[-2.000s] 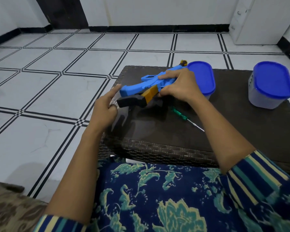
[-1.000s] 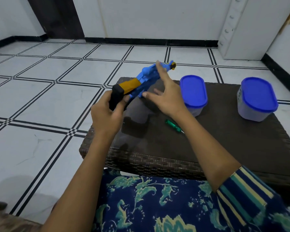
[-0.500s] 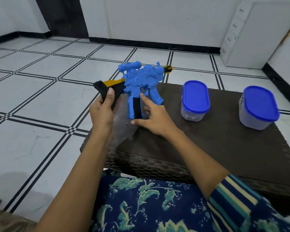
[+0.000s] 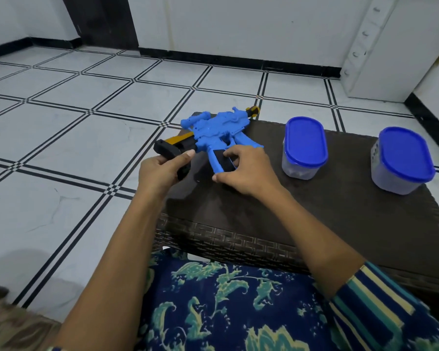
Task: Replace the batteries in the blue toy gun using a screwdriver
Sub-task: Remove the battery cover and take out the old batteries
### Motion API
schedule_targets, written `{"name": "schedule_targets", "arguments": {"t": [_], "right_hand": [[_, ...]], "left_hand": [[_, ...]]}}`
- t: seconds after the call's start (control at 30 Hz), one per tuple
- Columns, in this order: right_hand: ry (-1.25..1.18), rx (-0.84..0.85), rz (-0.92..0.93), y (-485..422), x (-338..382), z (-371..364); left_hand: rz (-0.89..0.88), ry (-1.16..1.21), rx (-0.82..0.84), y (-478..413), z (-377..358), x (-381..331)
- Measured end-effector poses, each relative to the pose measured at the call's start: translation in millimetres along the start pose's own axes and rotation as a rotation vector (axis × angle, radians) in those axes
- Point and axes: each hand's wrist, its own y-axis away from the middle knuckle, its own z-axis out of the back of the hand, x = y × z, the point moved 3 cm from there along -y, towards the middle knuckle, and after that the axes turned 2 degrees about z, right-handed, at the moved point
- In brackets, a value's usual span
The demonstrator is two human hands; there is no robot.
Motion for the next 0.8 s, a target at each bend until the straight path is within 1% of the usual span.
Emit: {"name": "schedule_targets", "arguments": {"t": [0.07, 0.13, 0.23, 0.33, 0.67, 0.73, 0.8], "right_hand": [[0.030, 0.011, 0.003, 2, 2, -2], [0.058, 0.025, -0.002, 5, 4, -6], [0.130, 0.063, -0.009, 8, 9, -12], [0.166, 0.085, -0.033, 9, 13, -14], [0.308, 0.132, -0.042, 15, 22, -11], [0.359, 0.115, -0.026, 15, 25, -12], [0.456, 0.057, 0.041, 15, 31, -16]], "left_hand": [[0.032, -0.068, -0.023, -2, 3, 3], [0.071, -0.192, -0.089, -2, 9, 6], [0.073, -0.322, -0.166, -1, 17, 8], [0.086, -0.406, -0.181, -1, 20, 10], [-0.023, -0.678, -0.248, 3, 18, 7], [-0.042, -0.724, -0.275, 3, 19, 7], [-0.065, -0.793, -0.302, 5, 18, 5]]}}
